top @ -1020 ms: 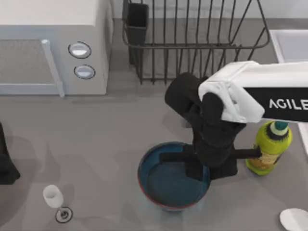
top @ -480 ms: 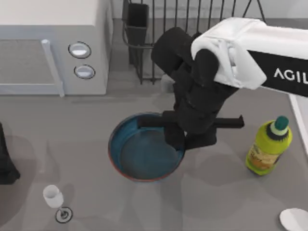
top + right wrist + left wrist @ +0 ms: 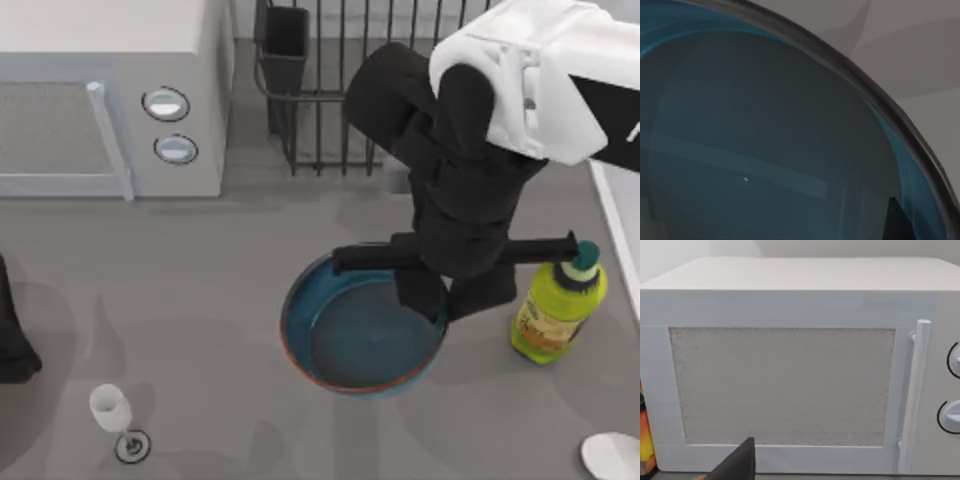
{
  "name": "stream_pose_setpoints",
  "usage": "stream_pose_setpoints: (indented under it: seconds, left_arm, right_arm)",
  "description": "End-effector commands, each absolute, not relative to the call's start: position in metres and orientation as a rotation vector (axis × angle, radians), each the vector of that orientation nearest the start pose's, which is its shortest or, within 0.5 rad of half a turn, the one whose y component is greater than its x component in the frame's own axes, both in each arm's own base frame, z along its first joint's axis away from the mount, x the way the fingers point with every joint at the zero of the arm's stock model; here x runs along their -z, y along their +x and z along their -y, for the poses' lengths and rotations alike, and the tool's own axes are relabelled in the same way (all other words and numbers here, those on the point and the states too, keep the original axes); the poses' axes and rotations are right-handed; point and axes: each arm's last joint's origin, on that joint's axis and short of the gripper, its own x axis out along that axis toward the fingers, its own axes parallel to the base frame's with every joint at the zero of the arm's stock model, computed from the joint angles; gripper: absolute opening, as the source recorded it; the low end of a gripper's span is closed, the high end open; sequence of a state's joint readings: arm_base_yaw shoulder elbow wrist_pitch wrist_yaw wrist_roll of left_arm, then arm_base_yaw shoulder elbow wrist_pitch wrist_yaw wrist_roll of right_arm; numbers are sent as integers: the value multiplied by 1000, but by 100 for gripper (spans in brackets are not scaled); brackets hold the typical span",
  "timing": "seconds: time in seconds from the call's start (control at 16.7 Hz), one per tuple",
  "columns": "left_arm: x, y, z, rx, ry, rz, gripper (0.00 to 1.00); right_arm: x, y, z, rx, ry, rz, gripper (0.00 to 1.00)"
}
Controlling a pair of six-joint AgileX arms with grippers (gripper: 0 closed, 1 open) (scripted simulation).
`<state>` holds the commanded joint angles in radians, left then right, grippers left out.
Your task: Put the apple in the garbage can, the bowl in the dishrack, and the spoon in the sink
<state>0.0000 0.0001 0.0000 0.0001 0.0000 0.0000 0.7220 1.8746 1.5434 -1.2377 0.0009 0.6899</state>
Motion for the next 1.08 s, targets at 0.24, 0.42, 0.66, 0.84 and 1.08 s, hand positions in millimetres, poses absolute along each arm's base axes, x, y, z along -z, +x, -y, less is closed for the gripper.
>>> stream_pose_setpoints:
  seconds: [0.24, 0.42, 0.66, 0.84, 1.08]
  left_arm:
    - [-160, 106, 1, 0, 0, 0, 100]
    - [-160, 106, 1, 0, 0, 0, 100]
    - [-160, 106, 1, 0, 0, 0, 100]
    - [-160, 106, 1, 0, 0, 0, 100]
    - [-160, 106, 1, 0, 0, 0, 100]
  right_arm:
    - [-228, 264, -240, -34, -31, -1572, 0]
    - [-232, 263, -244, -62, -56, -1519, 0]
    - [-253, 258, -261, -175, -141, -1228, 0]
    - [-284, 251, -276, -238, -181, -893, 0]
    - [-340, 231, -286, -208, -153, -434, 0]
